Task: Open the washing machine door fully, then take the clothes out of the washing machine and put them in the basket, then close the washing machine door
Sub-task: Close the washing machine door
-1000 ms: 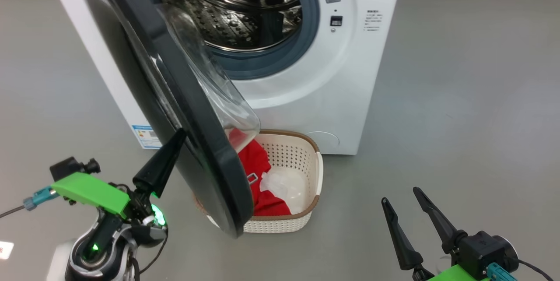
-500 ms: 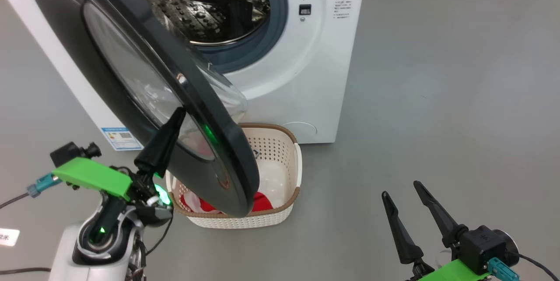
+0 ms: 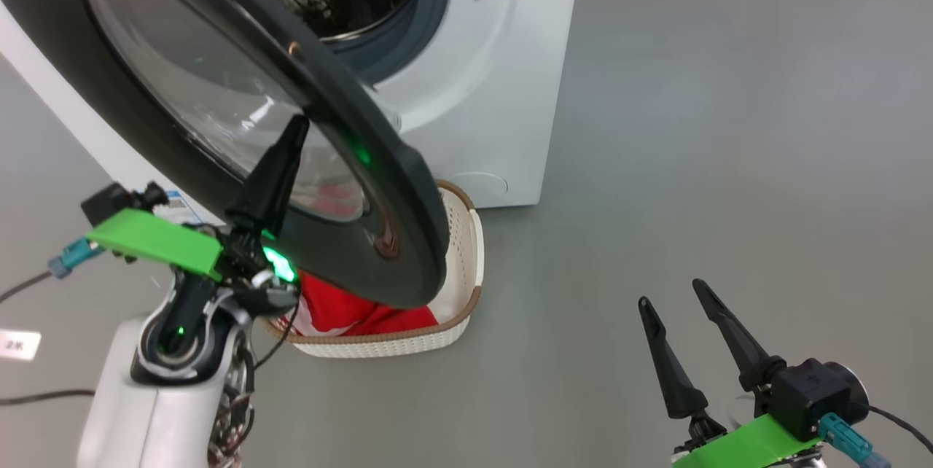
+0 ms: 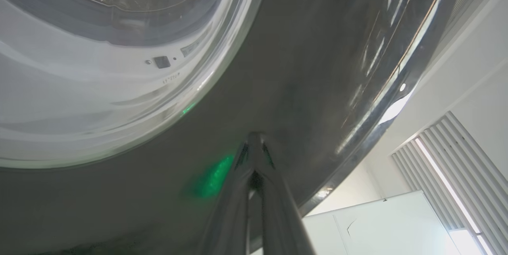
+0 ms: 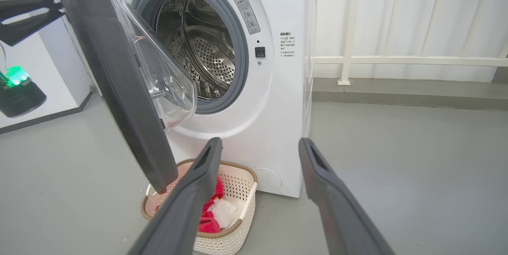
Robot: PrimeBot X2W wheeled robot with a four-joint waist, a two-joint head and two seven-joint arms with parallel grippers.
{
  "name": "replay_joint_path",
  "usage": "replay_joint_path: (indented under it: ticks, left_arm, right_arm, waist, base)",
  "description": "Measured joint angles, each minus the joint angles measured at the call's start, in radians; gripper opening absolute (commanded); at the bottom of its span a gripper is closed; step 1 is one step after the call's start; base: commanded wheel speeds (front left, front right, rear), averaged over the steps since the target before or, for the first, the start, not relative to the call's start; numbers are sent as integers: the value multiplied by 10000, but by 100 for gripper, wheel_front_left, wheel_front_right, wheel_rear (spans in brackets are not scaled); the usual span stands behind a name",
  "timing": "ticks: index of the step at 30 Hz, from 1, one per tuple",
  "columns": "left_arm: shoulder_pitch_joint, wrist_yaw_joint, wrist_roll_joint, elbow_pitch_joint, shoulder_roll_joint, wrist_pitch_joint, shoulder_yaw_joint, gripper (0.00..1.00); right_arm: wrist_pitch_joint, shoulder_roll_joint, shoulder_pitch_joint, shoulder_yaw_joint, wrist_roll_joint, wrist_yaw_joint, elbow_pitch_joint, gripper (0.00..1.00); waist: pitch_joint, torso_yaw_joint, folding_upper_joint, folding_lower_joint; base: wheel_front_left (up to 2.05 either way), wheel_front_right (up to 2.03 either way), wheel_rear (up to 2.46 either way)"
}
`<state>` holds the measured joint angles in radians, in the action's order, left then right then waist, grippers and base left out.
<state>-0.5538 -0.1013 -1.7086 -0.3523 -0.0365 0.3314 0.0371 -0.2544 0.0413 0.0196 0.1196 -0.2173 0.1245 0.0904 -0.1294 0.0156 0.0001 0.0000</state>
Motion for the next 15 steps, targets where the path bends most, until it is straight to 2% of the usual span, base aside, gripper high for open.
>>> replay_joint_path:
  ticks: [15]
  left_arm:
    - [-1897,-151,-148,-604,38,-721,769,0]
  right_arm:
    - [-10,10,-548,-33,0,0,-186,100]
  waist:
    - [-1141,195,0,0]
  base:
    - [0,0,0]
